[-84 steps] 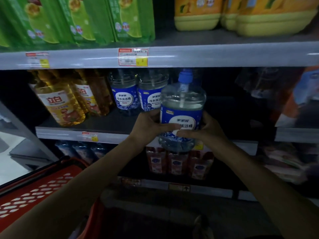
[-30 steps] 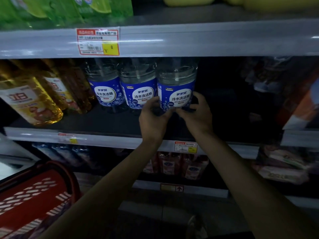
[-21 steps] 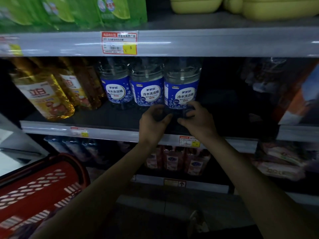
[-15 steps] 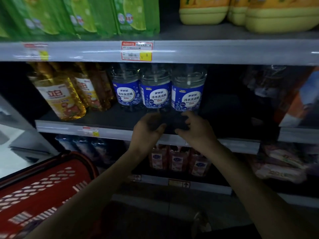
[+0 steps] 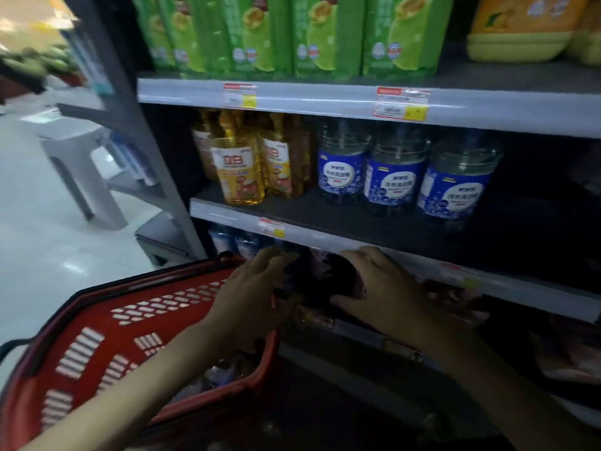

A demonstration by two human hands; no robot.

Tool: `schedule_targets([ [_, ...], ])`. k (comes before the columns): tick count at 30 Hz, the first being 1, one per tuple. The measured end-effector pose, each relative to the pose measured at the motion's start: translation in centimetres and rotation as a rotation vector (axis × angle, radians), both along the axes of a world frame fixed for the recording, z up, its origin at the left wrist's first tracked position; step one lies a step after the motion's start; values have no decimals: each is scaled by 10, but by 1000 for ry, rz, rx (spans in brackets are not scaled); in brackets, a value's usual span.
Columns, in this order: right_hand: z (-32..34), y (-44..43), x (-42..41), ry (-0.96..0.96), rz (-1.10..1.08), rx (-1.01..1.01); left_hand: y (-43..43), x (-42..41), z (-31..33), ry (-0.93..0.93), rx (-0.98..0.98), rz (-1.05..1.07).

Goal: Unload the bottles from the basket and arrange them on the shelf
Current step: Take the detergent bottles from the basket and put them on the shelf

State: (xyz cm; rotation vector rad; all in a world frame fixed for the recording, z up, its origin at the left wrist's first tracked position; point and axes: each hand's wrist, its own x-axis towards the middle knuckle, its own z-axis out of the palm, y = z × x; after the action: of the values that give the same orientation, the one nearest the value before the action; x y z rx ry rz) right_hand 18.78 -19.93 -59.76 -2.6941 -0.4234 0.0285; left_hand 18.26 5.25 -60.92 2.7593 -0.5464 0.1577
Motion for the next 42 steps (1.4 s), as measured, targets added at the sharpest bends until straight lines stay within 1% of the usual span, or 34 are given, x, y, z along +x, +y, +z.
schedule_targets([
  [5, -22, 59, -20, 101, 129, -71, 69, -42, -10, 18, 191, 74],
  [9, -41, 91, -31, 112, 273, -152, 121, -72, -28, 50, 302, 114],
  [13, -63, 120, -41, 76, 447, -228, 166, -101, -58, 136, 344, 227],
  [16, -71, 144, -46, 104, 502, -262, 193, -119, -87, 189, 305, 290],
  [18, -79, 160, -46, 137, 504, -236, 207, -126, -106, 221, 260, 340],
  [21, -94, 186, -38, 267, 448, -167, 216, -129, -129, 271, 183, 410],
  [23, -102, 209, -31, 353, 397, -138, 216, -128, -136, 287, 156, 411],
  [28, -143, 268, 1, 563, 225, -207, 218, -128, -141, 263, 113, 398],
  [36, -200, 313, 14, 739, -117, -216, 220, -124, -143, 344, 51, 404],
  [38, -221, 317, 19, 789, -181, -169, 219, -124, -141, 344, 62, 419],
  [40, -222, 322, 18, 843, -252, -125, 218, -125, -140, 344, 74, 429],
  [42, -223, 325, 18, 957, -360, 20, 219, -124, -141, 358, 72, 428],
])
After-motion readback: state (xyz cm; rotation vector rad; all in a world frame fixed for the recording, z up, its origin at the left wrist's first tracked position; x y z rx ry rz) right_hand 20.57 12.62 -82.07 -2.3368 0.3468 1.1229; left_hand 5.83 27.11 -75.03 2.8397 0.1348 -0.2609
